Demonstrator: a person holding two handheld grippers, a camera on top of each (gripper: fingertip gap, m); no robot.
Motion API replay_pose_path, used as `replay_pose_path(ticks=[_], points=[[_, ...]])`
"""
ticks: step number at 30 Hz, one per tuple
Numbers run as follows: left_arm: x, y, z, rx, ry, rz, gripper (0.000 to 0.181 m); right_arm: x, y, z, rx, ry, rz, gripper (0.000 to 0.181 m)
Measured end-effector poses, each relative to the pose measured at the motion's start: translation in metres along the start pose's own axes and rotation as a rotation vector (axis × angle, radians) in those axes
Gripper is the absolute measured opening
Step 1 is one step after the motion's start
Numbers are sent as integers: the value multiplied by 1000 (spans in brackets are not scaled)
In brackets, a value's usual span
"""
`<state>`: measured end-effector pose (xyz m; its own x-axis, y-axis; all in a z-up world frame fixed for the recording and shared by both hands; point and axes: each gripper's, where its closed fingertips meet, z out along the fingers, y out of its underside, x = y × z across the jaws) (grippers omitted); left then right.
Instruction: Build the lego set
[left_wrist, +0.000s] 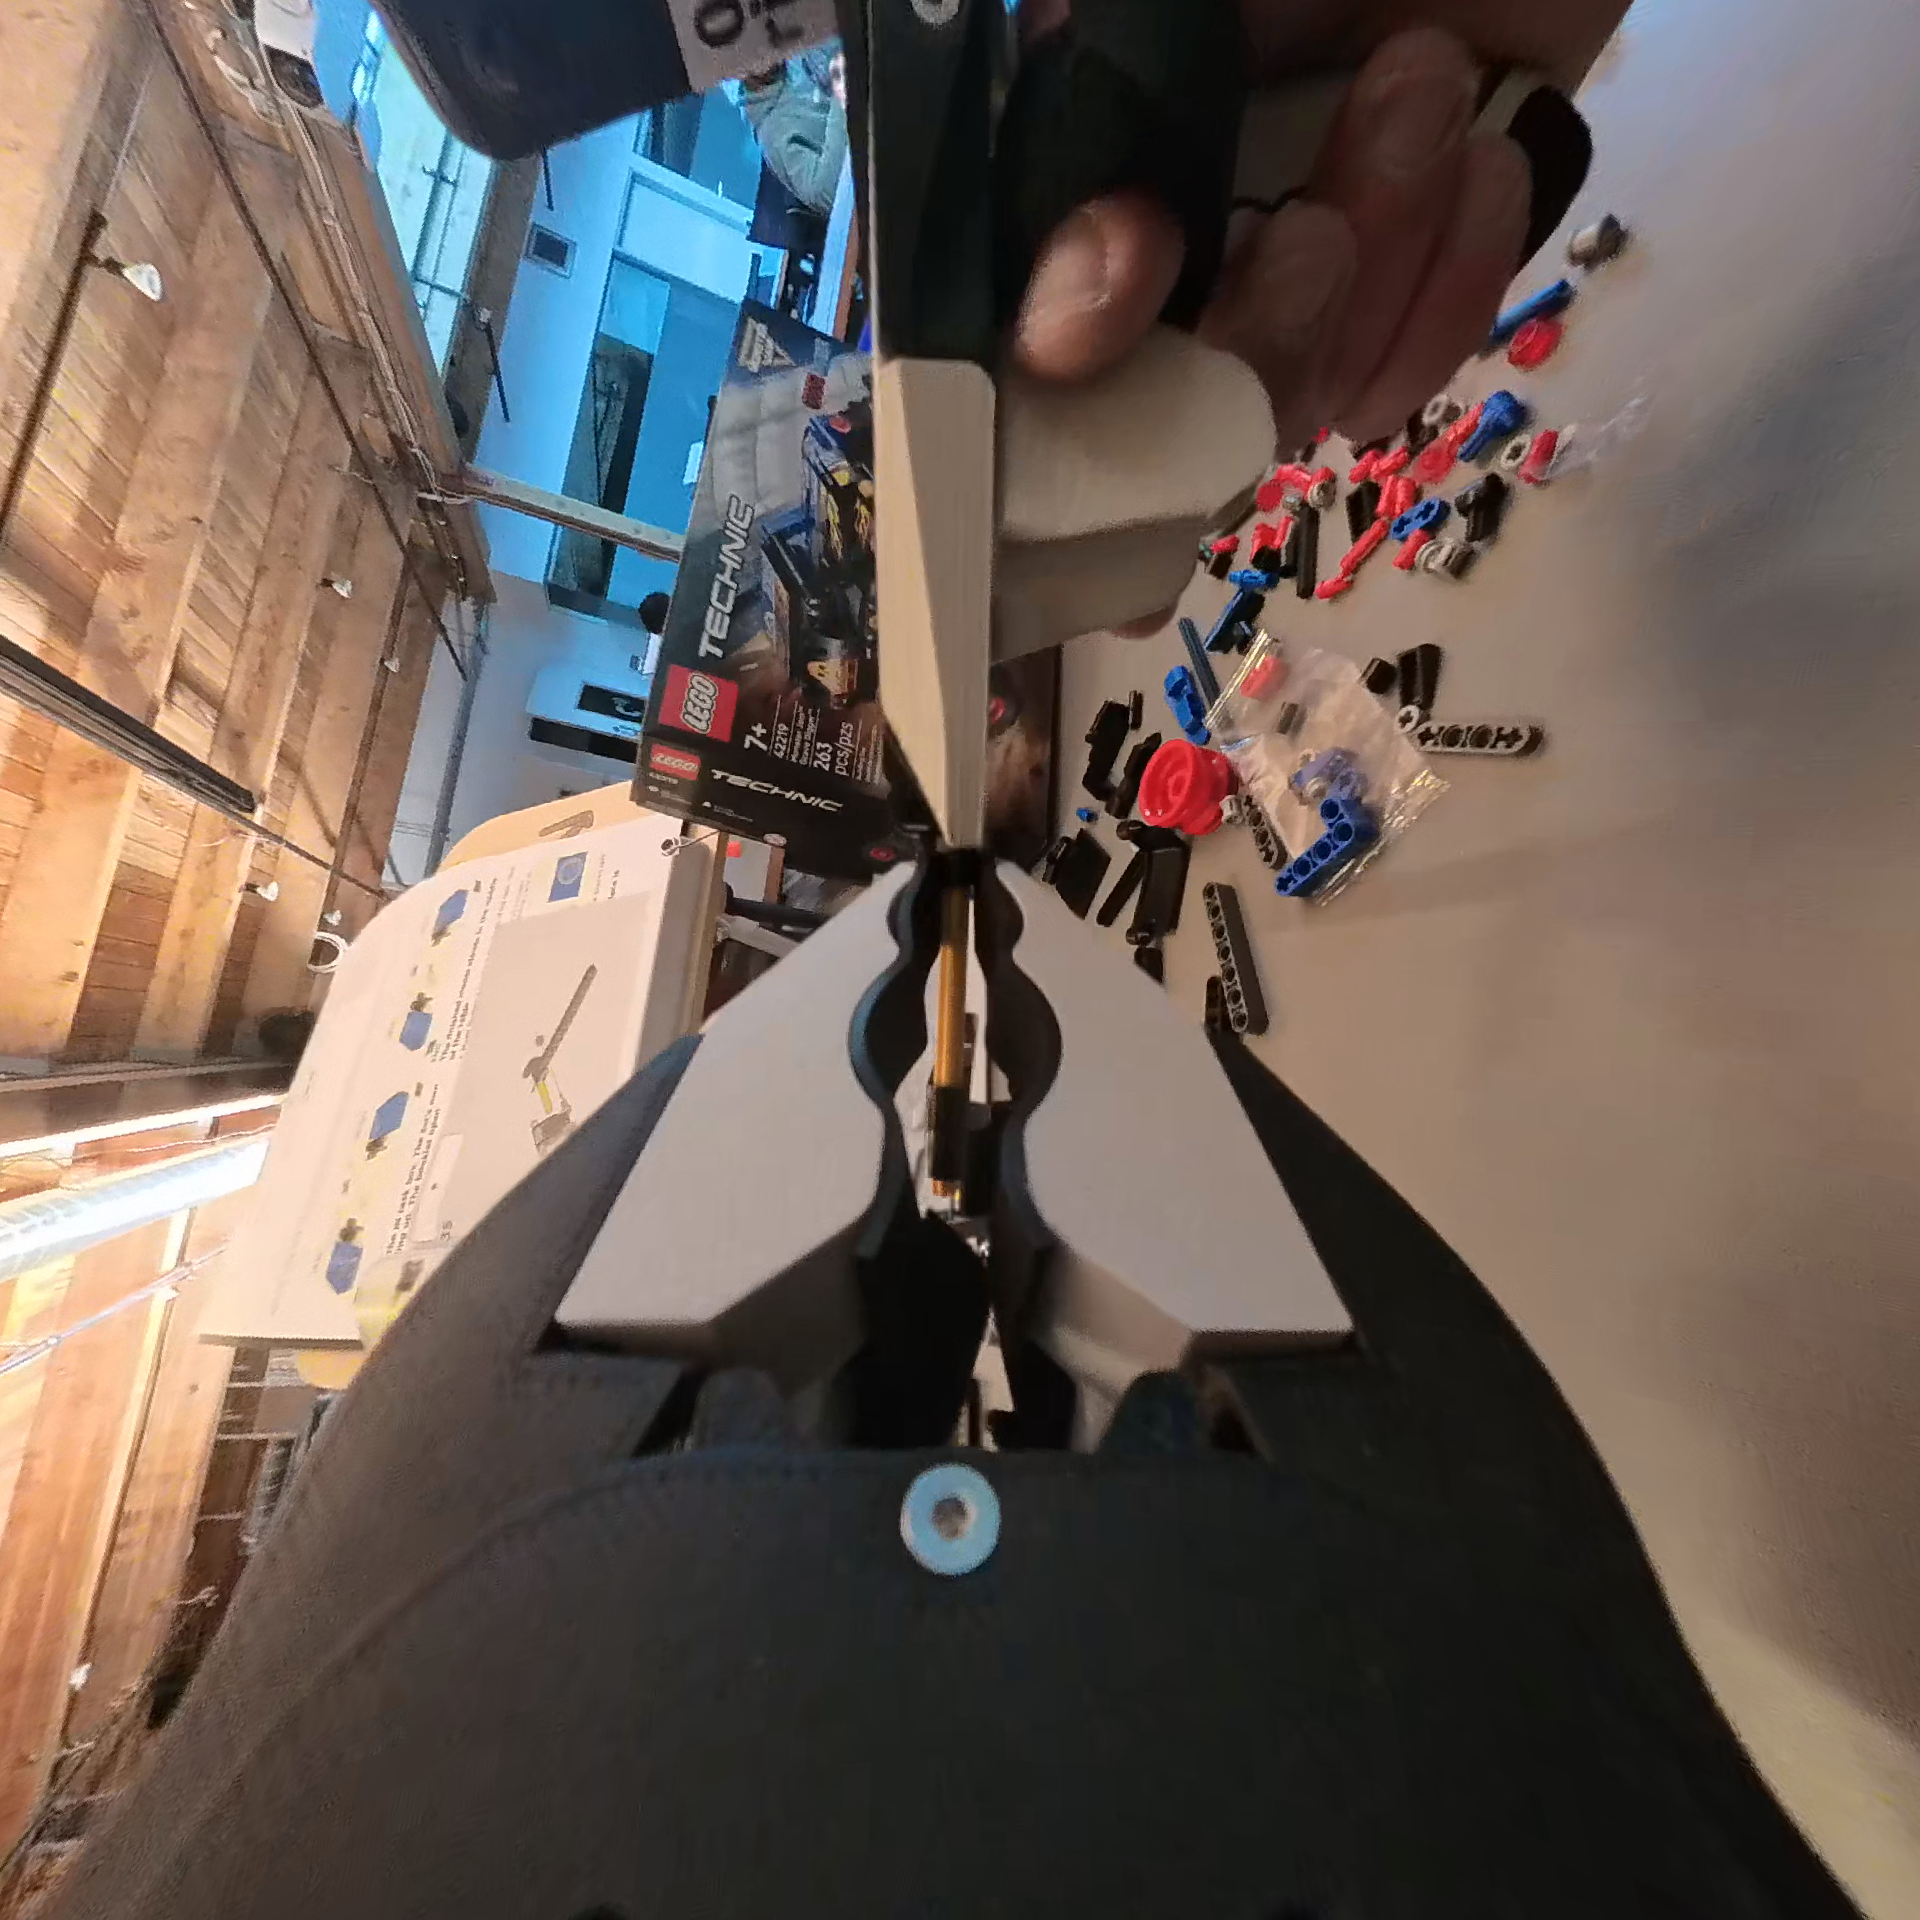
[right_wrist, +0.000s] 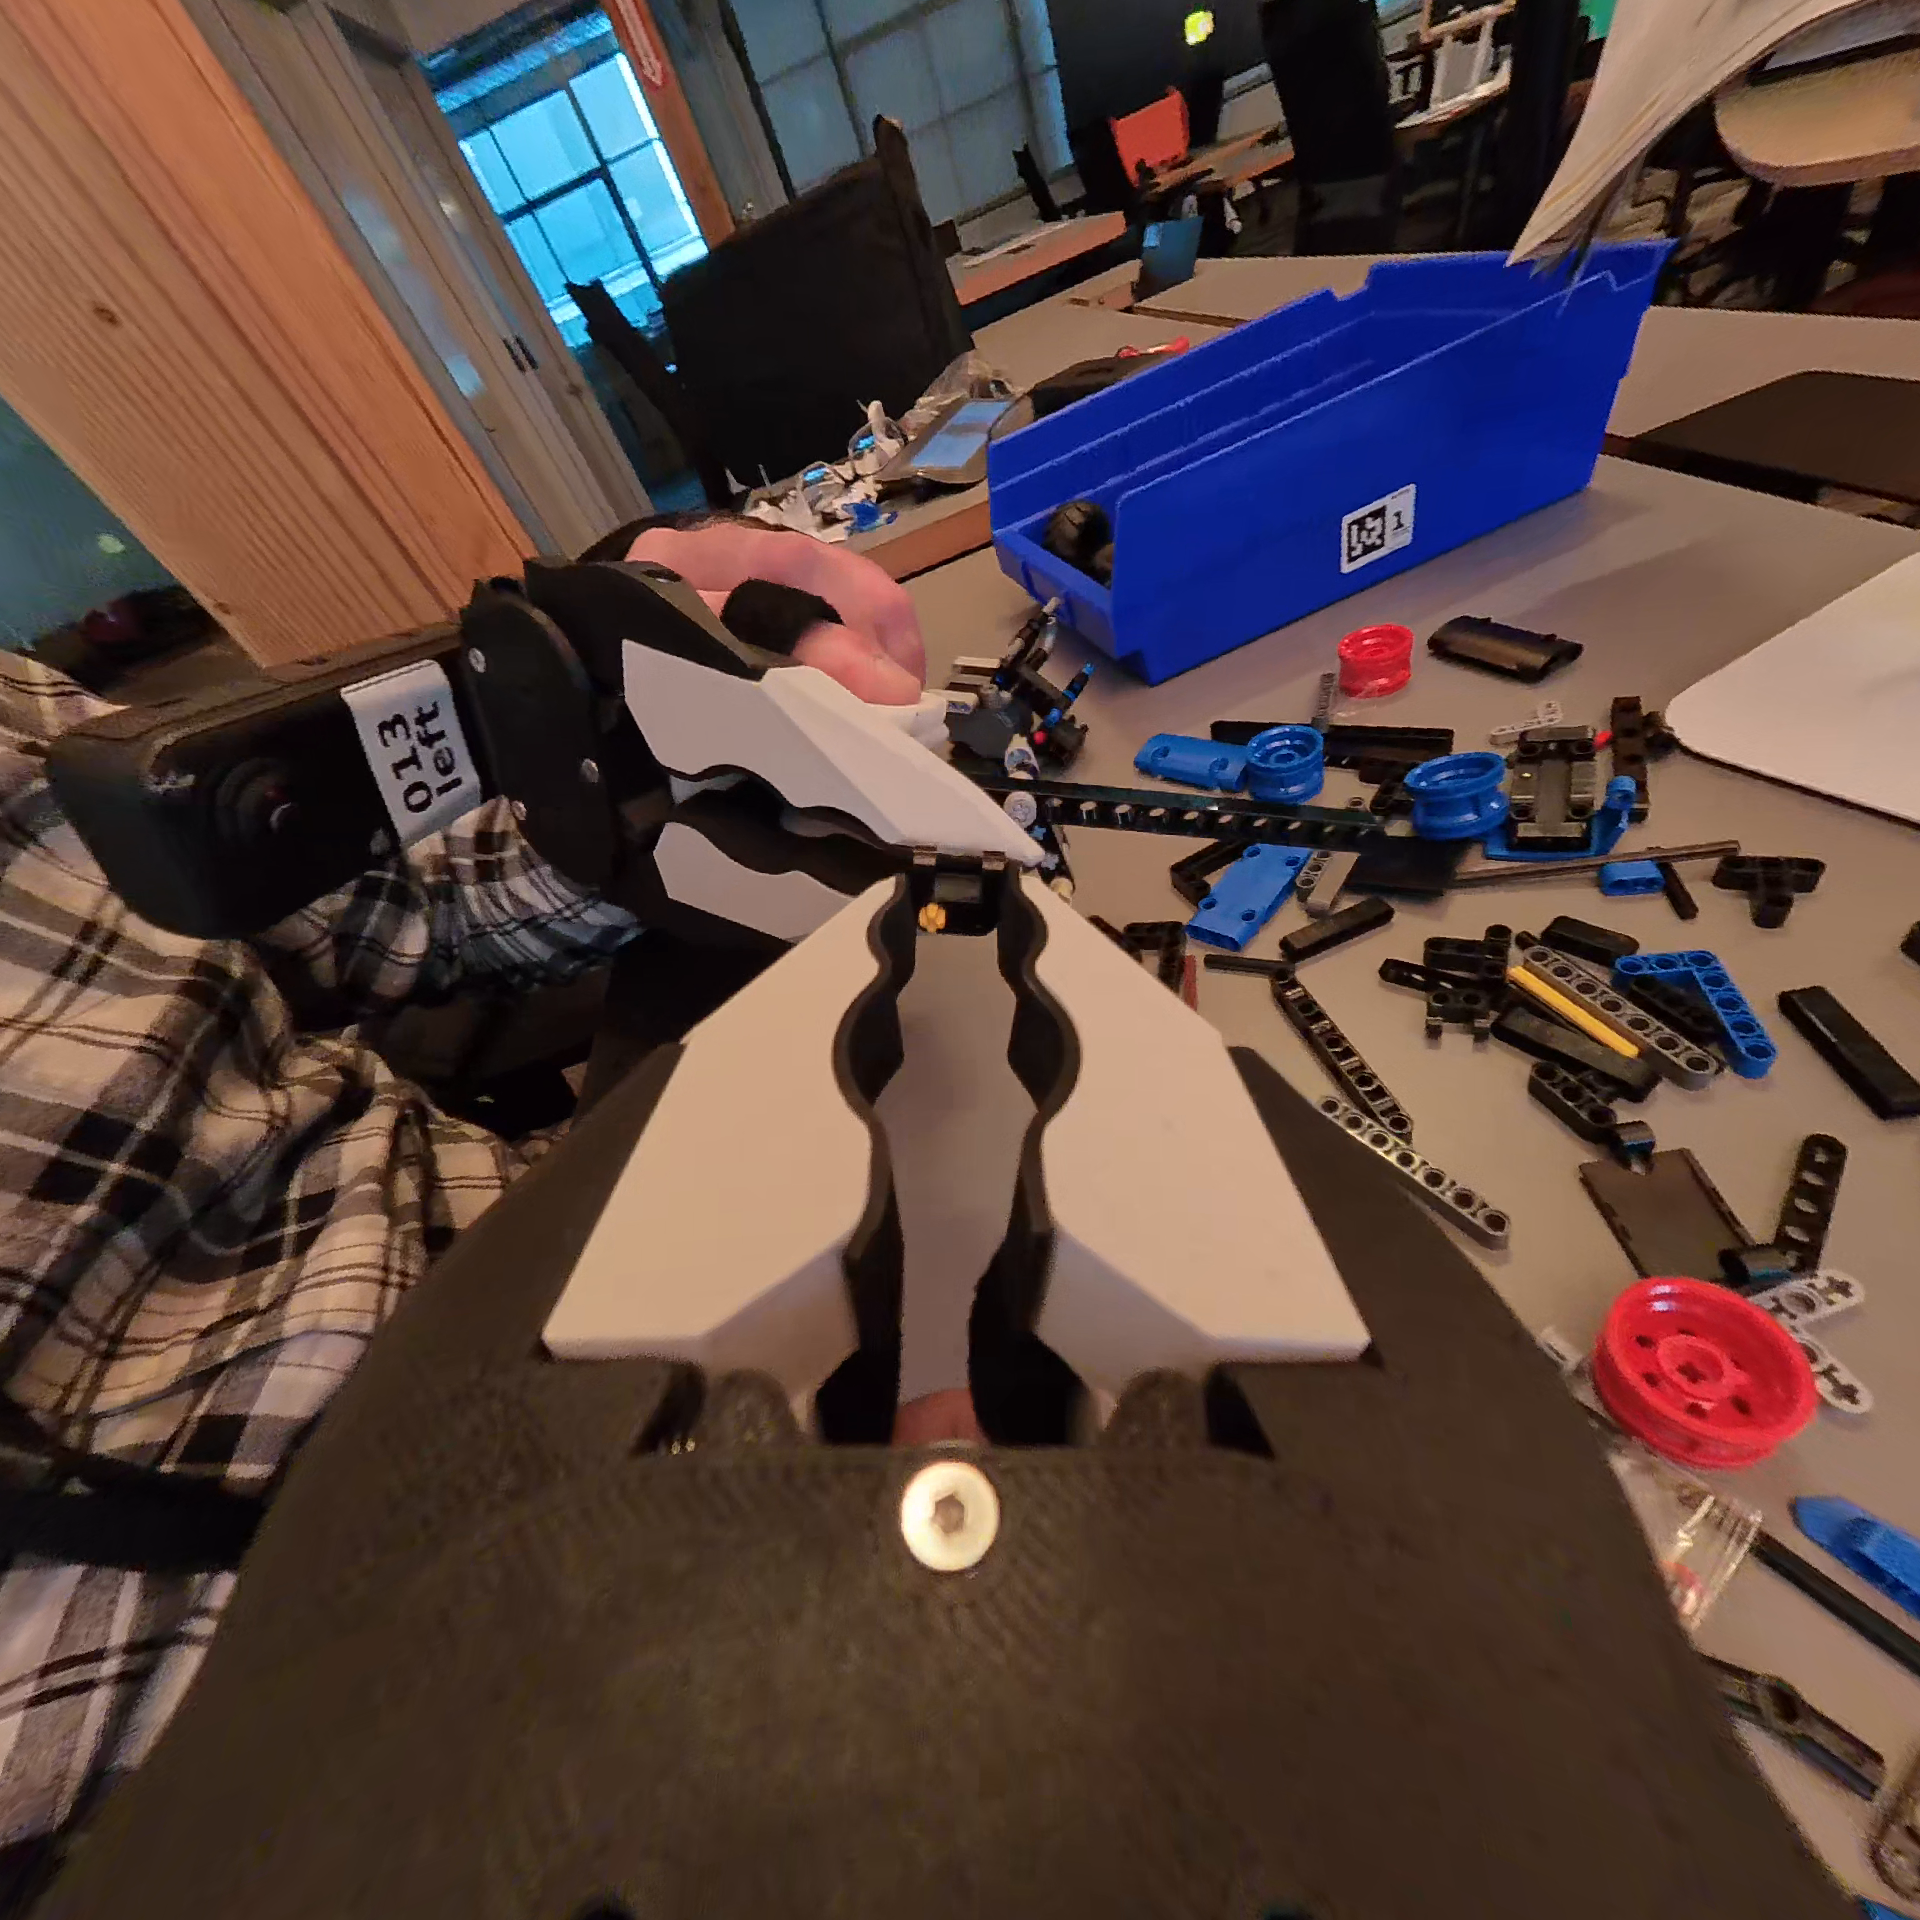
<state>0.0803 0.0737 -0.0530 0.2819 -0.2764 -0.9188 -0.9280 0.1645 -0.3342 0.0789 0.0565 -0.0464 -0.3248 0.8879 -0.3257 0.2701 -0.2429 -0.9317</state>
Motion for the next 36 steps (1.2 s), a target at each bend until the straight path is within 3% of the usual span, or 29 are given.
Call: replay_pose_path(ticks=[1, 3, 4, 5, 7, 9, 12, 23, 30, 36], points=[[-1, 0, 0, 0, -1, -11, 4, -1, -1, -1, 3, -13, 5, 15], [-12, 35, -4, -97, -38, -34, 4, 13, -14, -22, 82, 19, 37, 14], [-20, 31, -8, -42, -23, -133, 5, 20, -20, -34, 114, 28, 46, 14], [-26, 10, -9, 25, -18, -145, 4, 21, -16, -35, 82, 39, 7, 15], [-9, -7, 5, 30, 28, -73, 5, 12, -14, -26, 41, 8, -28, 15], [12, 9, 9, -5, 100, -69, 5, 10, -17, -32, 65, 1, -41, 15], [8, 19, 6, -11, 118, -165, 5, 13, -13, -36, 56, 9, -76, 15], [24, 16, 6, 34, 290, -385, 5, 4, 10, -20, -64, 59, -337, 16], [27, 10, 1, 95, 436, -609, 5, 4, 10, -10, -81, 52, -345, 15], [36, 6, 0, 119, 511, -662, 5, 4, 14, -2, -108, 42, -363, 15]])
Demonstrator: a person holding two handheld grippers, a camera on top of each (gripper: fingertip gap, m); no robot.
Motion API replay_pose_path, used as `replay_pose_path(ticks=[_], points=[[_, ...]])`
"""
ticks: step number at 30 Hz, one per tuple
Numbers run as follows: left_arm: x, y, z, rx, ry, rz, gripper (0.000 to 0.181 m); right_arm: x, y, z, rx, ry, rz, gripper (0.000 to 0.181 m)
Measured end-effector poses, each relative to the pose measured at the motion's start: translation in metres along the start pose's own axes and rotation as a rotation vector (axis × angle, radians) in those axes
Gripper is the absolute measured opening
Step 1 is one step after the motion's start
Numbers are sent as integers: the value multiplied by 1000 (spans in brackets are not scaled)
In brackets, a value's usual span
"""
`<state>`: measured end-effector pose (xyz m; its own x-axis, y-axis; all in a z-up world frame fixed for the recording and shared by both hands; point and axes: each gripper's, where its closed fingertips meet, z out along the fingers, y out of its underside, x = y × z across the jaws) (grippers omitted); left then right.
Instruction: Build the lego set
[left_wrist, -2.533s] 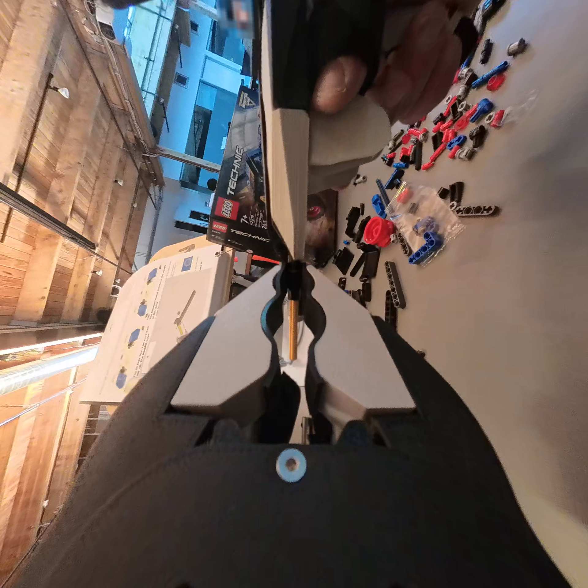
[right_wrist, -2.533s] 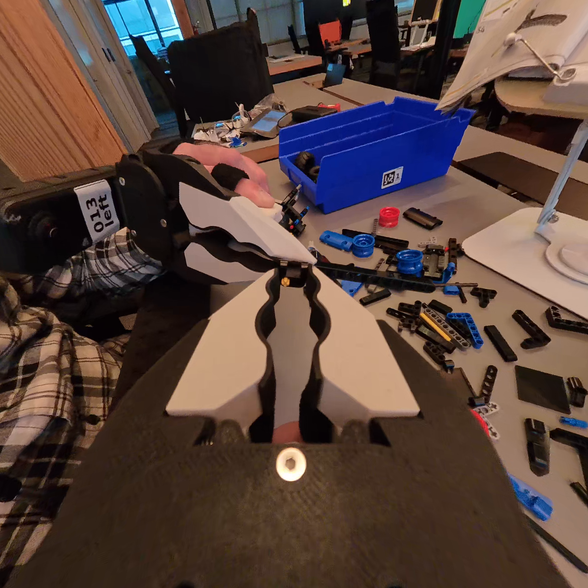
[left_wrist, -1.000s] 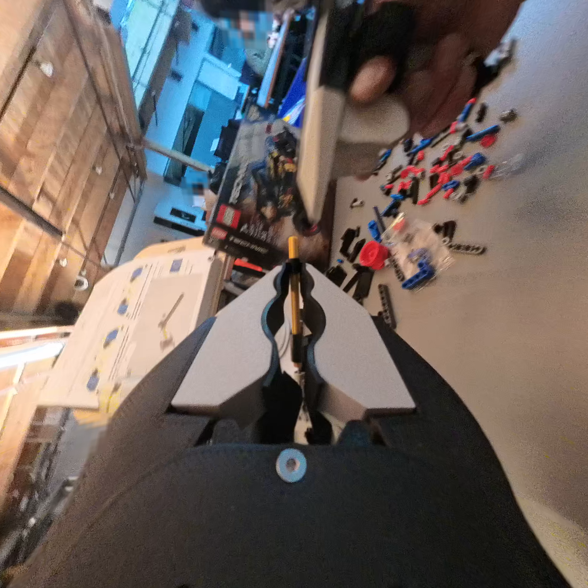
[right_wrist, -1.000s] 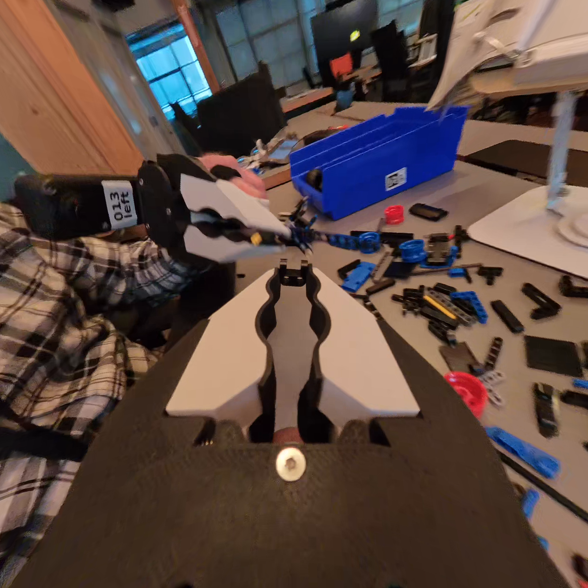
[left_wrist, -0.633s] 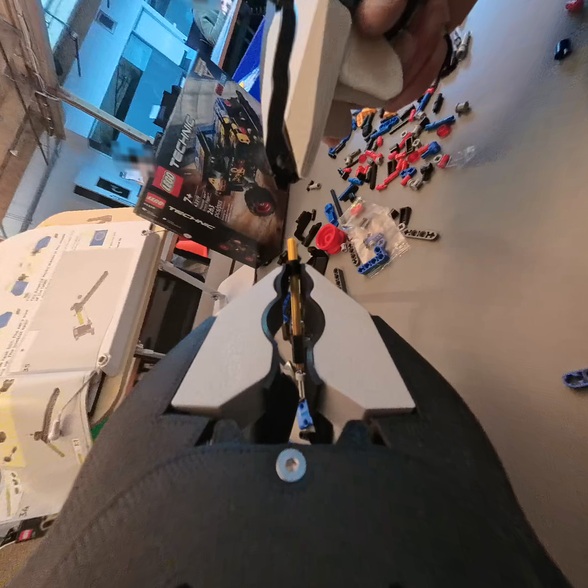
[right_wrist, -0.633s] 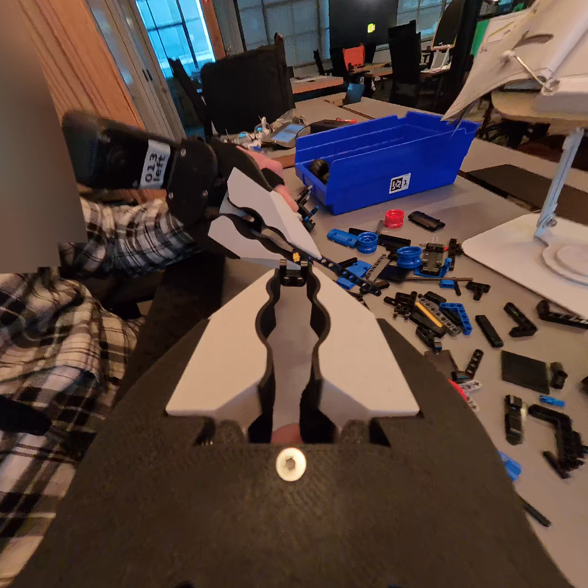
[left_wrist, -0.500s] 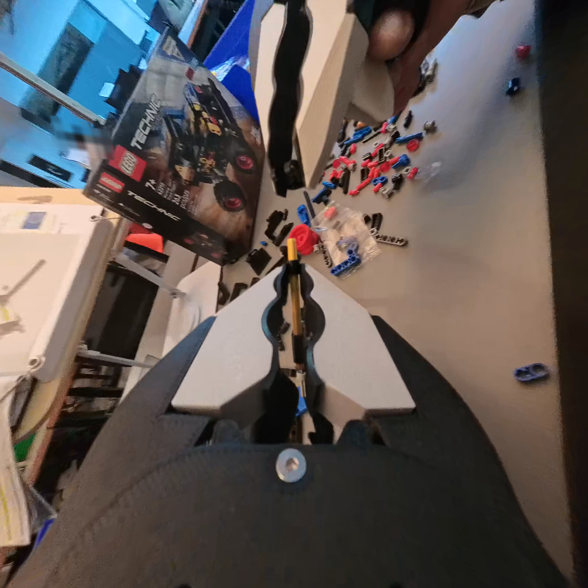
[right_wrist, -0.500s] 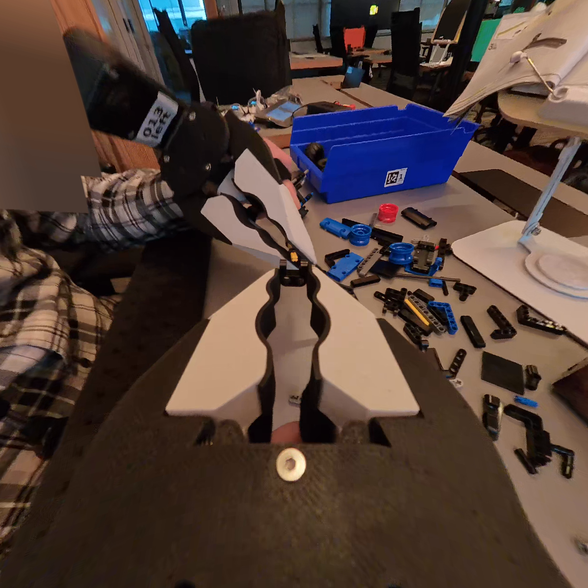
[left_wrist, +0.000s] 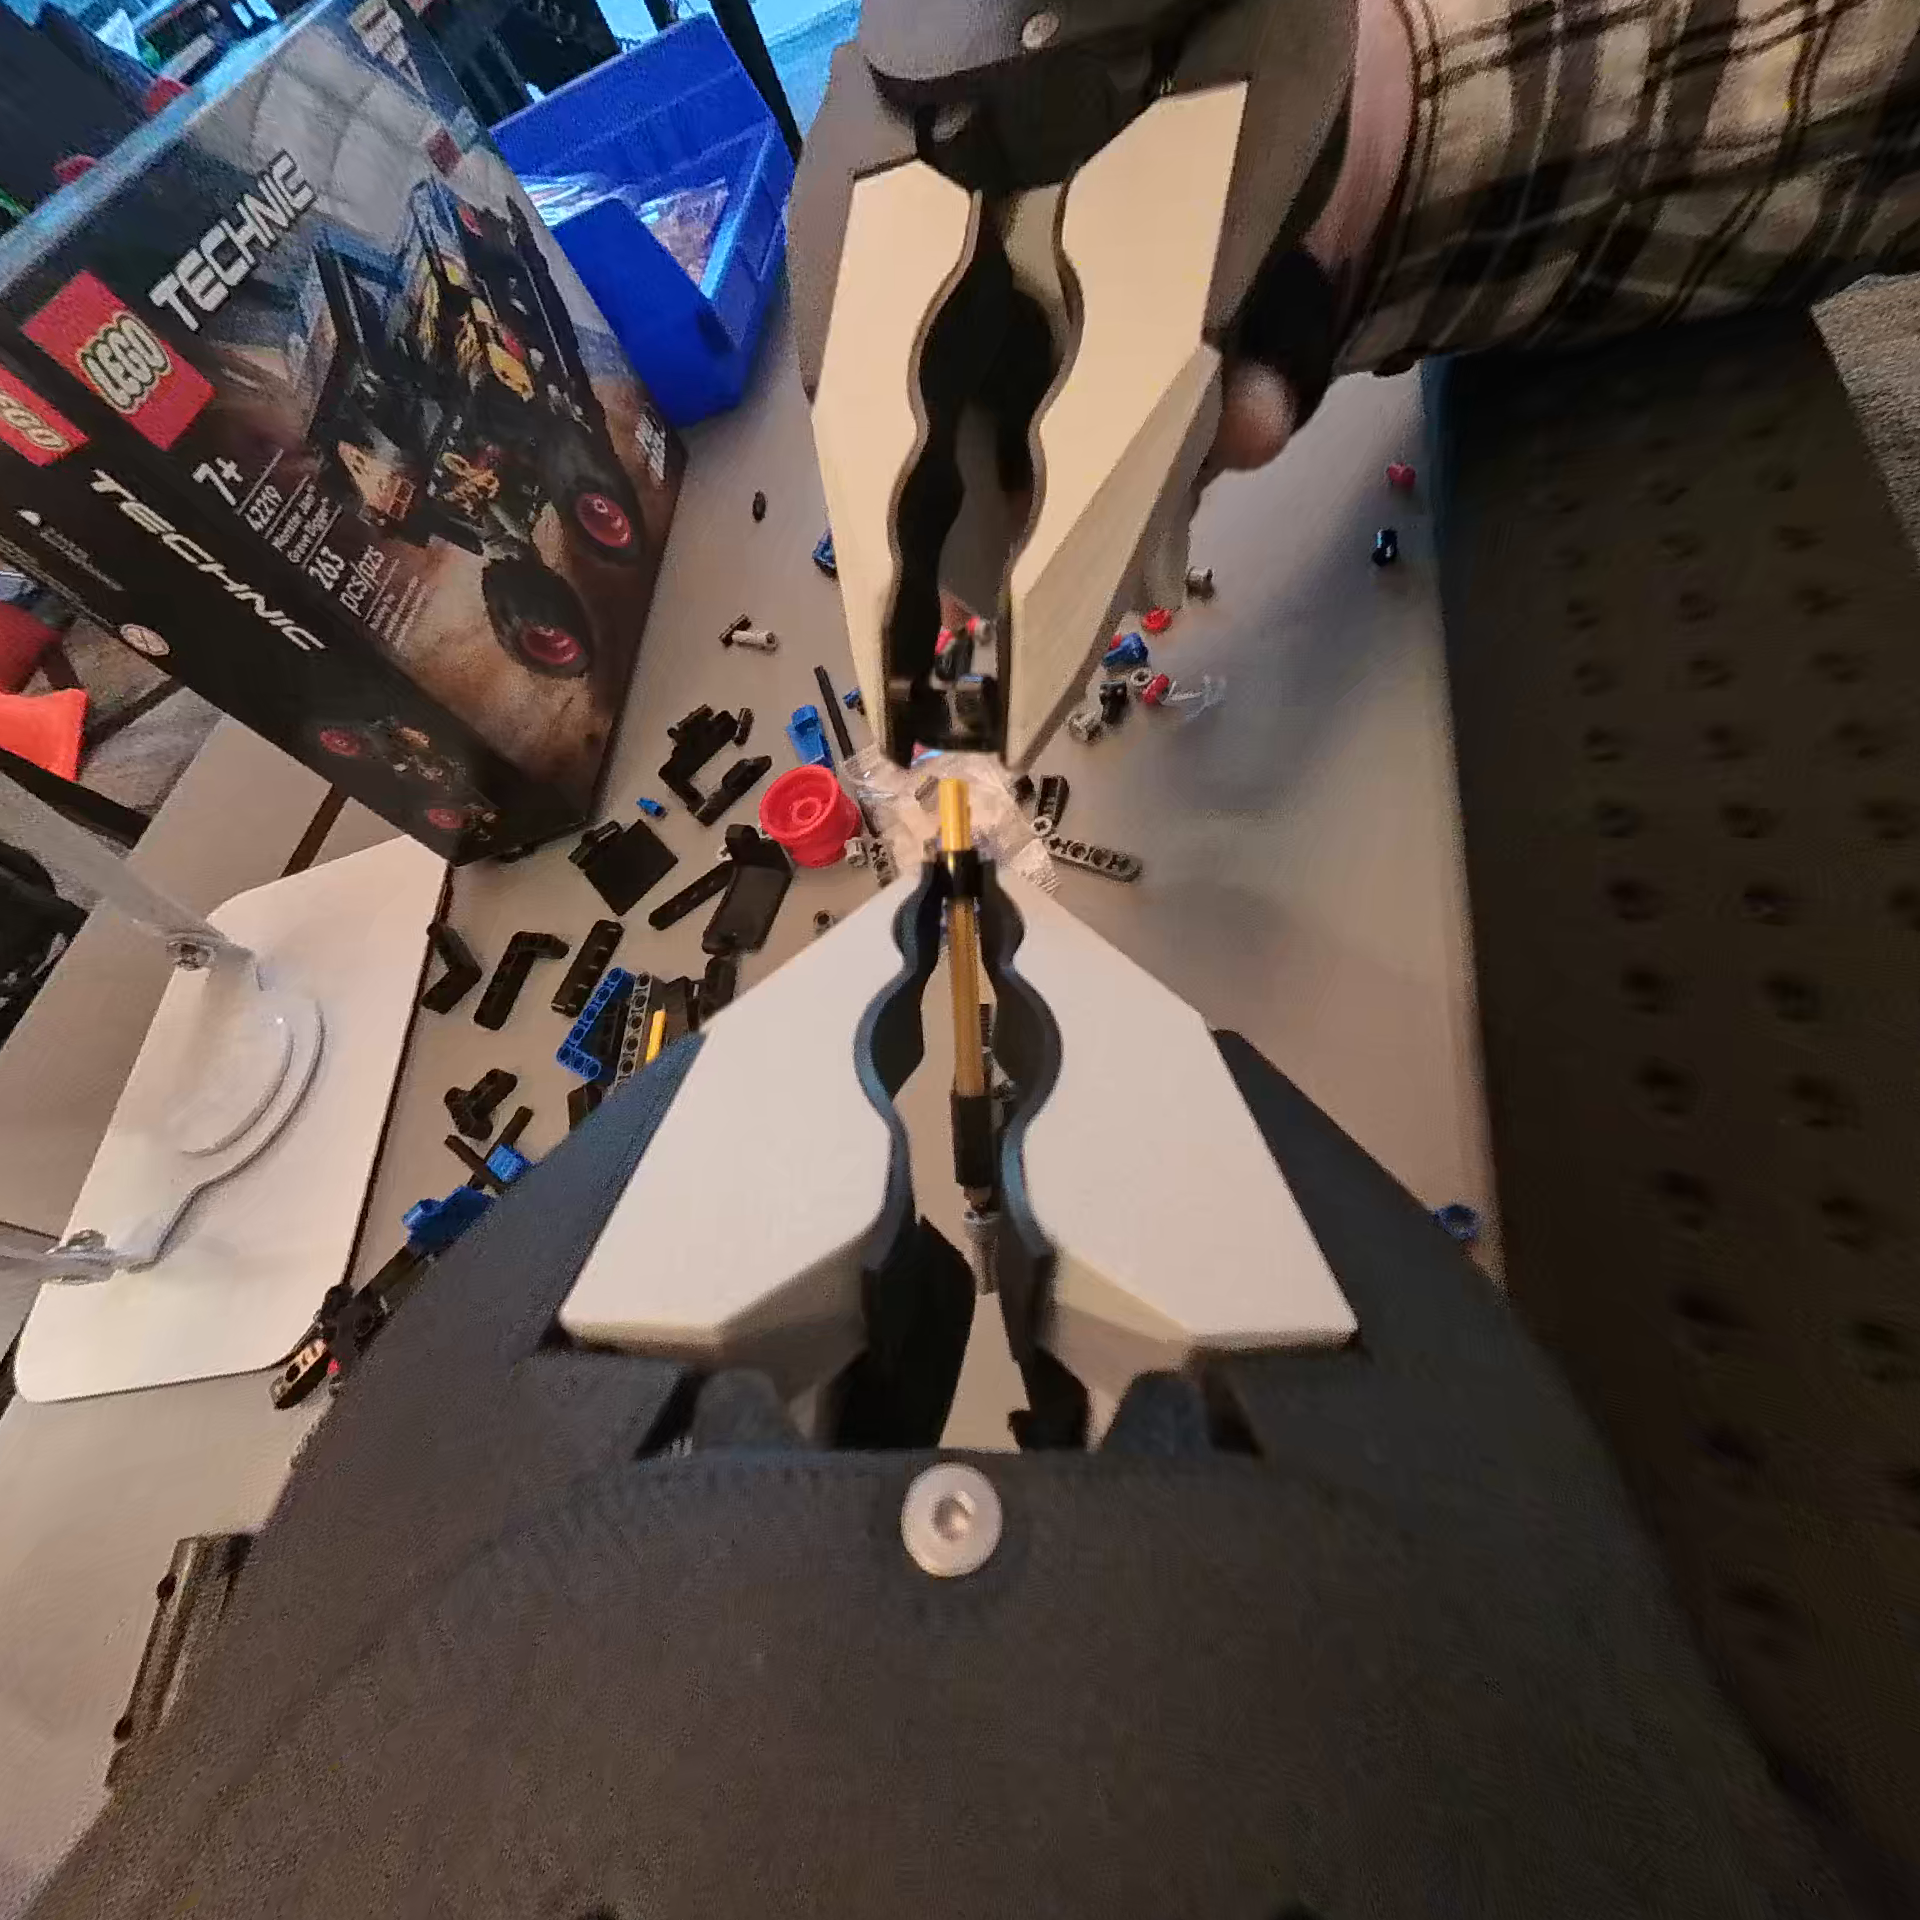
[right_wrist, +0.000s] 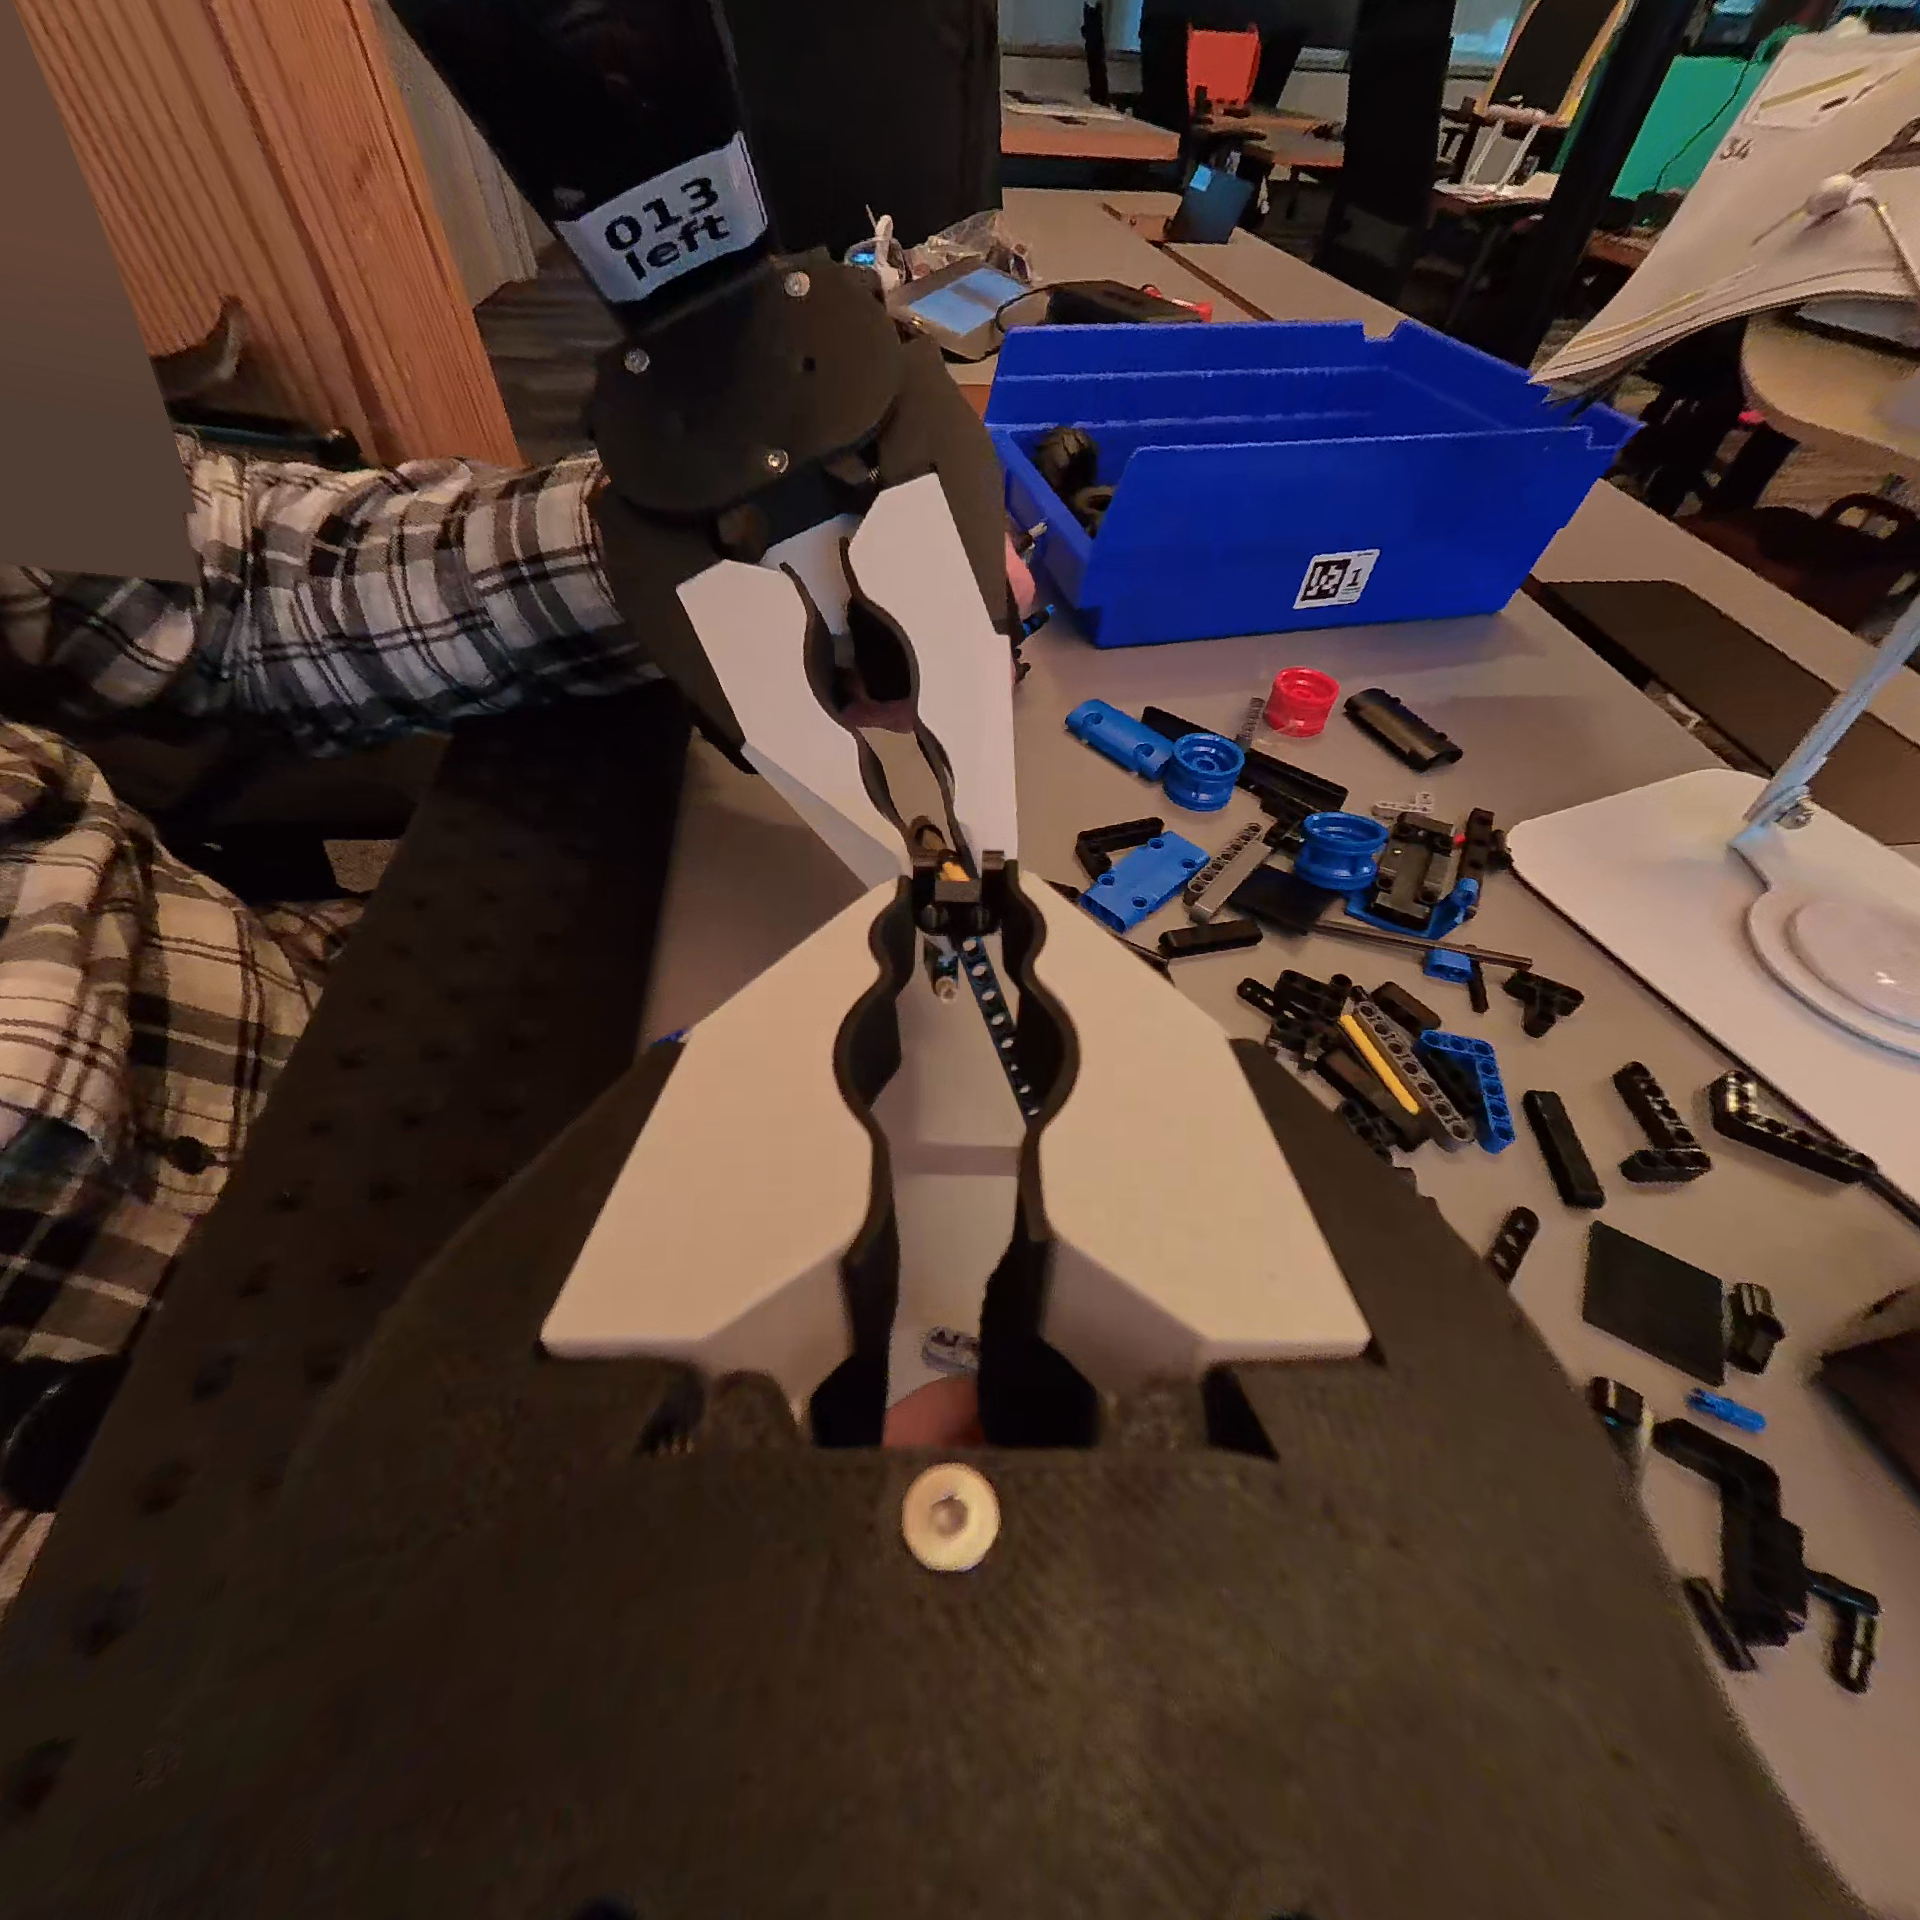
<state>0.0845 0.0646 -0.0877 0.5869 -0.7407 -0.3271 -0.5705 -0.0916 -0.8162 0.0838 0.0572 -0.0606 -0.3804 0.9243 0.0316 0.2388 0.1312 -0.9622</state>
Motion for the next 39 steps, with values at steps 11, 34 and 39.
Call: replay_pose_path(ticks=[11, 34, 39], points=[[6, -3, 2, 32, 55, -37, 5, -1, 7, 3, -11, -11, -33, 16], [-8, -2, 3, 3, -134, 138, 5, 12, -3, -9, 106, -17, 351, 15], [-9, -5, 6, -41, -252, 323, 5, 6, -5, -7, 137, -42, 431, 15]])
